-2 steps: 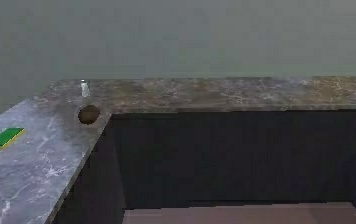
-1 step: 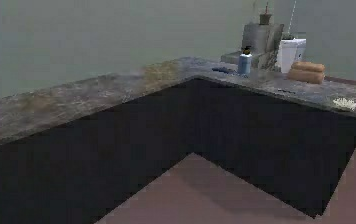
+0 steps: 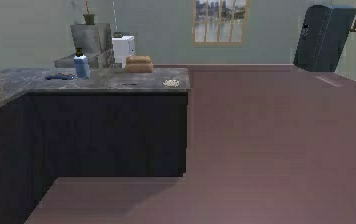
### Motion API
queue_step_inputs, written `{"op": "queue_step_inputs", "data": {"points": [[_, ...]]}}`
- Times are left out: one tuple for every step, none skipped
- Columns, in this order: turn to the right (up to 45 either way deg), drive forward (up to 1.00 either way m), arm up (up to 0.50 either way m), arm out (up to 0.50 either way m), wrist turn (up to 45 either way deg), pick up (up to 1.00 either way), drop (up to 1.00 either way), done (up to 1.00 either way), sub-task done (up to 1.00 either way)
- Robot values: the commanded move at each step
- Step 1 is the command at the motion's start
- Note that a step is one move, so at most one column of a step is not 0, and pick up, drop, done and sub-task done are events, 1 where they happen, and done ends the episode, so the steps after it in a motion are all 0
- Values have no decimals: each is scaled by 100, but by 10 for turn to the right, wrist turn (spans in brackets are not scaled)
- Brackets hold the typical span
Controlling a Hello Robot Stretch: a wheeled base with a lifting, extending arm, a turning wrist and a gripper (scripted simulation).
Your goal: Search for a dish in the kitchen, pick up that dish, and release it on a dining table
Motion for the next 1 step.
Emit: {"op": "queue_step_inputs", "data": {"points": [[0, 25, 0, 0, 0, 0, 0, 0, 0]]}}
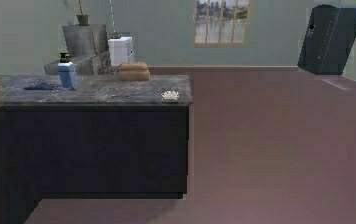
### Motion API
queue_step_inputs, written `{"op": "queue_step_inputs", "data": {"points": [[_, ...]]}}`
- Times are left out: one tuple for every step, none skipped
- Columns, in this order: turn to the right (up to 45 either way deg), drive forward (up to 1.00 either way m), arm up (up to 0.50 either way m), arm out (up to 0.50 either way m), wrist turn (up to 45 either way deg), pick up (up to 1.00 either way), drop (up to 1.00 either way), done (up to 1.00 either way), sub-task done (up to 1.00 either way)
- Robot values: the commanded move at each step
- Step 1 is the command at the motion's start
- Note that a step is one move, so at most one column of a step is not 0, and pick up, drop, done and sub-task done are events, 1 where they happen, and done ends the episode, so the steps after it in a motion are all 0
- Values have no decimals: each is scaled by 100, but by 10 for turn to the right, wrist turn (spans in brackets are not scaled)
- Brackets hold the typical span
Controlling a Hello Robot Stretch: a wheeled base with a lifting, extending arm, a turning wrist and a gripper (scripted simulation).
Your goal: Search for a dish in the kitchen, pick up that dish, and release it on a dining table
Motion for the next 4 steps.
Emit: {"op": "queue_step_inputs", "data": {"points": [[-450, 0, 0, 0, 0, 0, 0, 0, 0], [-300, 0, 0, 0, 0, 0, 0, 0, 0], [0, 15, 0, 0, 0, 0, 0, 0, 0], [450, 0, 0, 0, 0, 0, 0, 0, 0]]}}
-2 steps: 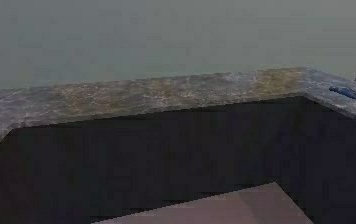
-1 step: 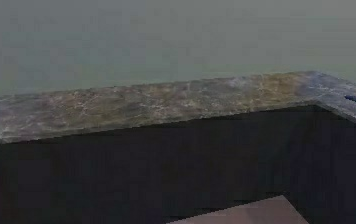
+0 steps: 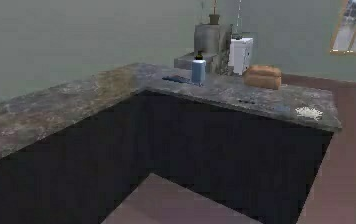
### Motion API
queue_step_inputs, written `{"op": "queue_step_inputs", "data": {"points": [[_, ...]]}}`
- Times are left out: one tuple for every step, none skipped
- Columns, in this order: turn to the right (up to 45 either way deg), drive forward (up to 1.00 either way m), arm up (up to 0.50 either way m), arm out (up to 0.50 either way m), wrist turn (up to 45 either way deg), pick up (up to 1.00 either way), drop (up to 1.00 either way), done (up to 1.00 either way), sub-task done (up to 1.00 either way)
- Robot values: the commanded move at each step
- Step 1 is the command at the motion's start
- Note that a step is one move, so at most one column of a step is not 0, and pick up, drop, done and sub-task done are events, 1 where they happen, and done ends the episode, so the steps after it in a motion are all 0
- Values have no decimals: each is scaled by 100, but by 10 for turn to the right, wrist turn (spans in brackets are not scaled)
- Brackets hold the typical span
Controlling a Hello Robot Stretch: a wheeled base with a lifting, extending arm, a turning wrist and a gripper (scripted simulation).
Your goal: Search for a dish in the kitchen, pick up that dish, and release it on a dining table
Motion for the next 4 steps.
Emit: {"op": "queue_step_inputs", "data": {"points": [[450, 0, 0, 0, 0, 0, 0, 0, 0], [450, 0, 0, 0, 0, 0, 0, 0, 0], [360, 0, 0, 0, 0, 0, 0, 0, 0], [450, 0, 0, 0, 0, 0, 0, 0, 0]]}}
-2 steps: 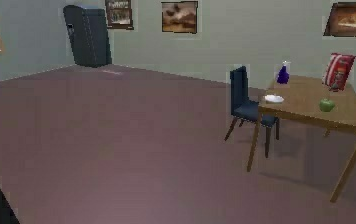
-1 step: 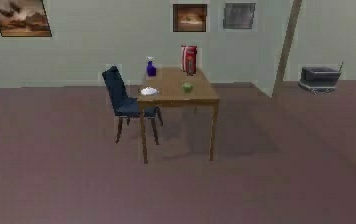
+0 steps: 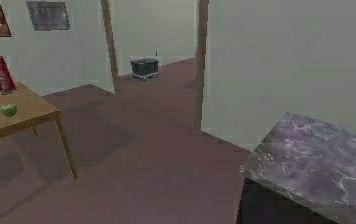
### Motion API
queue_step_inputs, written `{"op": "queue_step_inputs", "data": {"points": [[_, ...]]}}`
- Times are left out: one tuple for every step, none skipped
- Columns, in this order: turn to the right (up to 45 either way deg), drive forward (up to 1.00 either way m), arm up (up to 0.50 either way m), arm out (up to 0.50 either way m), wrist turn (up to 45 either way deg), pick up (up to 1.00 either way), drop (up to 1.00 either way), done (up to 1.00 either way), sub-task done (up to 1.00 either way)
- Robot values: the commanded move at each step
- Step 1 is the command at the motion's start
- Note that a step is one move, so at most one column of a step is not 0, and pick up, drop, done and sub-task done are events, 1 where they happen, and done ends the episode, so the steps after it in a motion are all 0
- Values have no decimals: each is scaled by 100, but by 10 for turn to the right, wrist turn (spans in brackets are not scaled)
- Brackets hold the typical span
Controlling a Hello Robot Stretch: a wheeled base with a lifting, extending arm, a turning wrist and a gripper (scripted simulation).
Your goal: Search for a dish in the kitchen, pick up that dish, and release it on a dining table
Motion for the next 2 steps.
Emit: {"op": "queue_step_inputs", "data": {"points": [[390, 0, 0, 0, 0, 0, 0, 0, 0], [0, 35, 0, 0, 0, 0, 0, 0, 0]]}}
